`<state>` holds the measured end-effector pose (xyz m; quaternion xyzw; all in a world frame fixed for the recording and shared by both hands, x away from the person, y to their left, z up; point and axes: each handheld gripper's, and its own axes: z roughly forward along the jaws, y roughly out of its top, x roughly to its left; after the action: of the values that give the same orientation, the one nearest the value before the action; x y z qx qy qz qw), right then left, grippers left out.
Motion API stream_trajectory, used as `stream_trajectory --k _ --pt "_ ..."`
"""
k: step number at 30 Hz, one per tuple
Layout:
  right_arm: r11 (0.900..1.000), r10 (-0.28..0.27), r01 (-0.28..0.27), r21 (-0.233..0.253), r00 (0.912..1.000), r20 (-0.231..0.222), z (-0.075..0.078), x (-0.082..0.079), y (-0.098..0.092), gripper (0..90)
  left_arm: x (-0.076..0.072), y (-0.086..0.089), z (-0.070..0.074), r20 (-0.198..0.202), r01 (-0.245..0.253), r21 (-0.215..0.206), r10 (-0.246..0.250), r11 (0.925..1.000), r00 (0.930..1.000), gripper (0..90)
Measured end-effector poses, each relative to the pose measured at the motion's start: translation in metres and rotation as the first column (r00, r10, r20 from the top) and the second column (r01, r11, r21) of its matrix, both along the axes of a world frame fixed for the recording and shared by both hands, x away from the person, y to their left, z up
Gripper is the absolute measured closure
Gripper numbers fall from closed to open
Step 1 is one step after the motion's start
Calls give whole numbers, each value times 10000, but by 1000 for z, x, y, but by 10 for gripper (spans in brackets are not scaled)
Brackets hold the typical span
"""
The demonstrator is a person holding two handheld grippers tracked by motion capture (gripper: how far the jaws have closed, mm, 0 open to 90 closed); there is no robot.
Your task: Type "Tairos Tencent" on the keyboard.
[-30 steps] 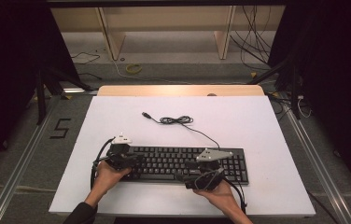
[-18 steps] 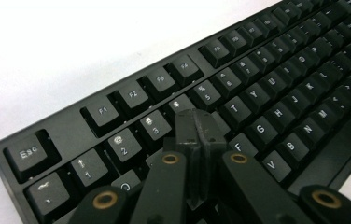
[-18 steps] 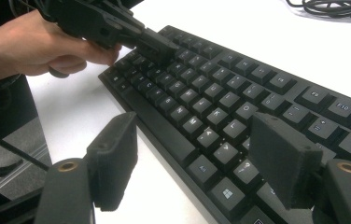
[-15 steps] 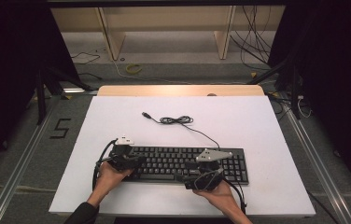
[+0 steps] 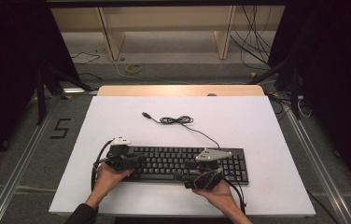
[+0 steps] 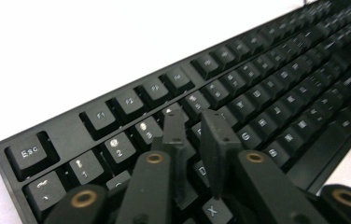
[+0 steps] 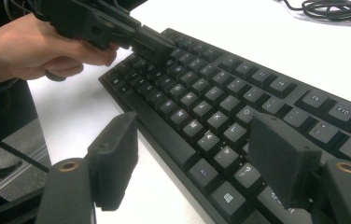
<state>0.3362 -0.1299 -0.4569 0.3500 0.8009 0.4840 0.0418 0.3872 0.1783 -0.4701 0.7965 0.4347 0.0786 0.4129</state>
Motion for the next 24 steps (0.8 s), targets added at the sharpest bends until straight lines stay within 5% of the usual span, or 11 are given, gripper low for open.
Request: stream_trajectory --k 7,15,24 --pt "9999 -16 16 -128 10000 27 -1 1 5 406 -9 7 7 493 -69 -786 108 9969 9987 615" --pt "9993 -212 212 -301 9998 1 -2 6 14 585 -20 18 11 484 -324 -1774 416 9836 9980 468" --pt "9977 91 -94 -666 9999 -53 -7 14 36 761 -31 18 8 499 -135 -1799 228 9836 9985 424"
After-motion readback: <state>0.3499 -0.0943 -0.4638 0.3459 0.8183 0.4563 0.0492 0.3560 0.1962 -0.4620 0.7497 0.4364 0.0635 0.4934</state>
